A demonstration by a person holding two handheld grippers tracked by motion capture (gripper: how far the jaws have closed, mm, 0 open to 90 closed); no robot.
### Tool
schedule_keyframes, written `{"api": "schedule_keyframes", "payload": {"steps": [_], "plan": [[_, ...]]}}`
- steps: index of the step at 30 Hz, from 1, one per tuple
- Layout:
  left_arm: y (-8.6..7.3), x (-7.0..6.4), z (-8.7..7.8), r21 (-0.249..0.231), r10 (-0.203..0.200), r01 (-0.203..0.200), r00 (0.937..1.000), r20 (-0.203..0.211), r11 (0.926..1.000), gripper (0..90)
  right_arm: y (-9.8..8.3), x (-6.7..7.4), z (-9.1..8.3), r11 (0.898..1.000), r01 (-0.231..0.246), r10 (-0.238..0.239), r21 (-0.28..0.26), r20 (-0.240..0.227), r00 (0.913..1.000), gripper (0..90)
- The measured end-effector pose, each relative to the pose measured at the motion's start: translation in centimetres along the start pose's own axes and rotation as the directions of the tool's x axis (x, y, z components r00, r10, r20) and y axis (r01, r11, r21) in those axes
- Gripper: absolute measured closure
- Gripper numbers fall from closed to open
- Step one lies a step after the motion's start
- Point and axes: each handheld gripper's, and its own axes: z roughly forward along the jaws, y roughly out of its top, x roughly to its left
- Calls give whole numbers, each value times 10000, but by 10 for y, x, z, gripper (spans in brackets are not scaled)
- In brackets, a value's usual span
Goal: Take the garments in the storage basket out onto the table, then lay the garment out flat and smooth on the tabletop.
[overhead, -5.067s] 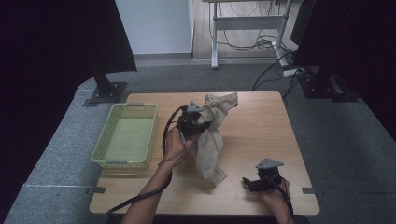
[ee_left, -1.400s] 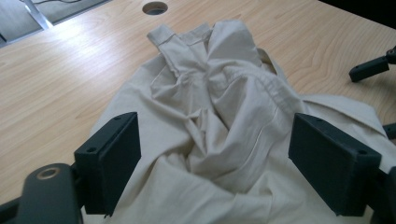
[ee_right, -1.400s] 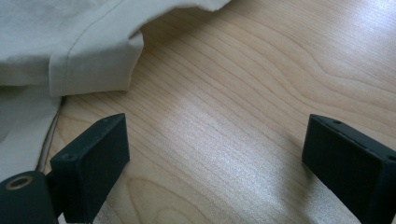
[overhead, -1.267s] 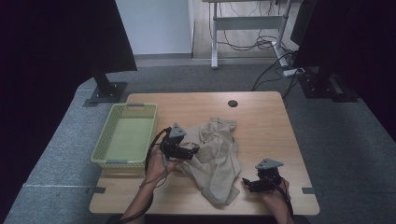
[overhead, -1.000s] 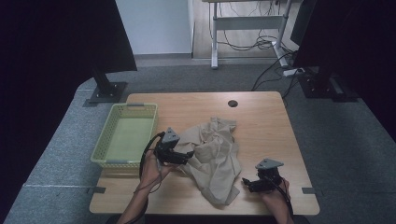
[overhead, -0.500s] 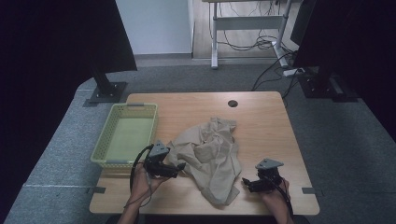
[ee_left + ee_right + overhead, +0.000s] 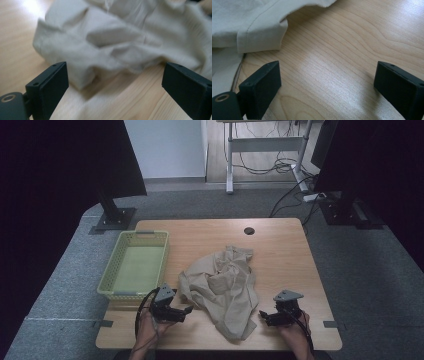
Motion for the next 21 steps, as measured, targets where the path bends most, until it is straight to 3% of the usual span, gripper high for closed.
{"api": "schedule_keyframes", "payload": {"steps": [6, 12, 21], "plan": [[-17, -2, 9, 458, 51, -48, 10000, -67, 9989, 66, 0, 0, 0, 10000, 1, -1, -2, 0, 10000, 70], [-32, -4, 19, 1150, 169, -154, 9998, -124, 9932, 69, 0, 0, 0, 10000, 0, 0, -1, 0, 10000, 70], [-33, -4, 19, 1067, 106, -84, 9997, -208, 9943, 67, 0, 0, 0, 10000, 2, -2, 2, -12, 10000, 69]]}}
